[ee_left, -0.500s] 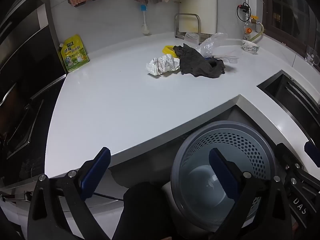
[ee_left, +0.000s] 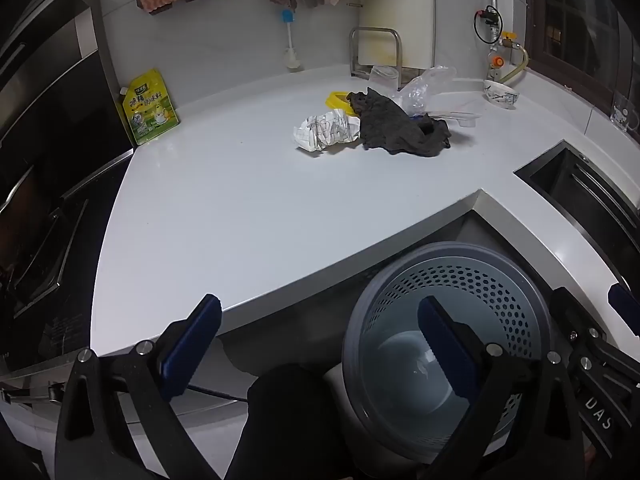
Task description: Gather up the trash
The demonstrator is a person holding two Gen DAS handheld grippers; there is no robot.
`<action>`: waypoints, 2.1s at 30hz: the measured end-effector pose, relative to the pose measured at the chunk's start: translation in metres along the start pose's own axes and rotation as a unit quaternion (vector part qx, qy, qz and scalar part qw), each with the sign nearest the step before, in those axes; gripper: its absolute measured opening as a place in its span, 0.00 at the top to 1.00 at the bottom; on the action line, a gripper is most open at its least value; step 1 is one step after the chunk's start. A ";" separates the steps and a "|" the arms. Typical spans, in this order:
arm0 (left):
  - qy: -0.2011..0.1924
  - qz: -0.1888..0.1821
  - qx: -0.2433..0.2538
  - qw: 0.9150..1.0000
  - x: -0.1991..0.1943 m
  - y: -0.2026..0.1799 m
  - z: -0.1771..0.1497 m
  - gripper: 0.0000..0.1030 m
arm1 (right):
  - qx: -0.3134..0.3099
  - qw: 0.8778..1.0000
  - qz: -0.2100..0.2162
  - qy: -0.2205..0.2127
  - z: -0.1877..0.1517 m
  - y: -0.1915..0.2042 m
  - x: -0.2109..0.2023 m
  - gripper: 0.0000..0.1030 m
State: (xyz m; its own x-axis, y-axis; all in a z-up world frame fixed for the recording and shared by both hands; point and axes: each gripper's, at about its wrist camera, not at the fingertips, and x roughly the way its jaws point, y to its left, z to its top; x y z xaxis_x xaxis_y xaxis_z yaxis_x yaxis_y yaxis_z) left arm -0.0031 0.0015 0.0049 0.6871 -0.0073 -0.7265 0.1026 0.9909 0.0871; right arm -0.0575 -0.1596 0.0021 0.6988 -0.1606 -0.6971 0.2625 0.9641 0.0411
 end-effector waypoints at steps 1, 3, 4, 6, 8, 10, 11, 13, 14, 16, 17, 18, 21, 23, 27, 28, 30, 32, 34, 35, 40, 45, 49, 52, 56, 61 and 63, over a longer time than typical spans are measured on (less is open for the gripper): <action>0.000 0.000 0.000 1.000 0.000 0.000 0.000 0.06 | 0.000 1.000 0.000 0.000 0.000 0.000 0.000 0.17; 0.000 0.000 0.000 1.000 -0.001 0.000 0.000 0.06 | 0.000 1.000 0.001 0.001 0.000 -0.001 0.000 0.17; 0.001 -0.001 -0.001 1.000 0.003 0.000 0.000 0.06 | 0.001 1.000 0.001 0.000 0.000 -0.001 -0.001 0.17; 0.000 -0.001 -0.001 1.000 0.002 0.000 0.000 0.06 | 0.001 1.000 0.000 0.000 0.001 -0.002 -0.003 0.17; -0.001 -0.001 0.000 1.000 0.002 0.000 0.000 0.06 | 0.001 1.000 0.000 0.000 0.002 -0.002 -0.005 0.17; -0.001 -0.001 0.000 1.000 0.001 0.001 0.000 0.06 | 0.000 1.000 -0.001 -0.001 0.002 0.000 -0.004 0.17; -0.001 -0.001 0.000 1.000 0.001 0.001 0.000 0.06 | 0.000 1.000 -0.001 -0.001 0.001 -0.002 -0.002 0.17; -0.001 -0.002 -0.002 1.000 0.000 0.005 -0.001 0.06 | 0.001 1.000 0.000 -0.001 0.001 -0.002 -0.002 0.17; -0.002 -0.001 -0.002 1.000 0.000 0.006 -0.001 0.06 | 0.001 1.000 0.000 -0.001 0.001 -0.002 -0.002 0.17; -0.002 0.000 -0.001 1.000 -0.001 0.003 0.002 0.06 | 0.000 1.000 -0.001 -0.001 0.001 -0.002 -0.002 0.17; -0.001 0.000 -0.001 1.000 -0.001 0.004 0.002 0.06 | 0.000 1.000 0.000 -0.001 0.002 -0.002 -0.003 0.17; -0.001 0.000 -0.001 1.000 -0.001 0.004 0.002 0.06 | 0.001 1.000 0.000 -0.001 0.001 -0.002 -0.002 0.17; 0.000 0.000 0.000 1.000 -0.001 0.004 0.003 0.06 | 0.000 1.000 0.000 -0.001 0.001 -0.002 -0.003 0.17; -0.003 0.000 -0.002 1.000 -0.001 0.004 0.001 0.06 | 0.000 1.000 0.000 -0.001 0.001 -0.003 -0.003 0.17; -0.002 0.000 -0.001 1.000 -0.003 0.004 0.002 0.06 | 0.001 1.000 0.001 -0.001 0.001 -0.003 -0.001 0.17; -0.003 0.000 -0.002 1.000 -0.001 0.003 0.000 0.06 | 0.001 1.000 0.001 -0.001 0.002 -0.003 -0.003 0.17; -0.003 0.000 -0.002 1.000 -0.002 0.004 0.001 0.06 | 0.001 1.000 0.000 -0.002 0.002 -0.003 -0.003 0.17; -0.003 -0.001 -0.003 1.000 -0.002 0.005 0.001 0.06 | 0.002 1.000 0.000 -0.003 0.002 -0.004 -0.003 0.17; -0.003 -0.001 -0.003 1.000 0.001 0.002 0.001 0.06 | 0.002 1.000 0.001 -0.002 0.001 -0.003 -0.004 0.17; -0.003 -0.001 -0.003 1.000 0.001 0.002 0.001 0.06 | 0.002 1.000 0.001 -0.002 0.001 -0.003 -0.003 0.17; -0.004 0.000 -0.002 1.000 0.001 0.002 0.000 0.06 | 0.002 1.000 0.001 -0.002 0.000 -0.003 -0.003 0.17; -0.003 0.000 -0.002 1.000 0.001 0.002 -0.001 0.06 | 0.002 1.000 0.003 -0.002 0.001 -0.004 -0.004 0.17; -0.004 0.000 -0.001 1.000 0.001 0.002 -0.001 0.06 | 0.002 1.000 0.003 -0.001 0.001 -0.004 -0.004 0.17; -0.004 0.000 0.000 1.000 0.002 0.000 -0.002 0.06 | 0.002 1.000 0.004 -0.001 0.001 -0.003 -0.003 0.17; -0.004 0.001 0.001 1.000 0.002 -0.001 -0.002 0.06 | 0.002 1.000 0.004 -0.001 0.001 -0.003 -0.003 0.17; -0.004 0.001 0.001 1.000 0.003 -0.002 -0.003 0.06 | 0.001 1.000 0.005 0.000 0.001 -0.002 -0.002 0.17; -0.004 0.001 0.001 1.000 0.003 -0.002 -0.002 0.06 | 0.002 1.000 0.005 0.000 0.001 -0.002 -0.002 0.17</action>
State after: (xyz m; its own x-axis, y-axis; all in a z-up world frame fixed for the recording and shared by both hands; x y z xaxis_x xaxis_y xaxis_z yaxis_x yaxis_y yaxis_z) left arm -0.0031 0.0000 0.0012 0.6927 -0.0063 -0.7212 0.1031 0.9906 0.0903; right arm -0.0582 -0.1615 0.0041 0.7011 -0.1510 -0.6969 0.2579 0.9649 0.0504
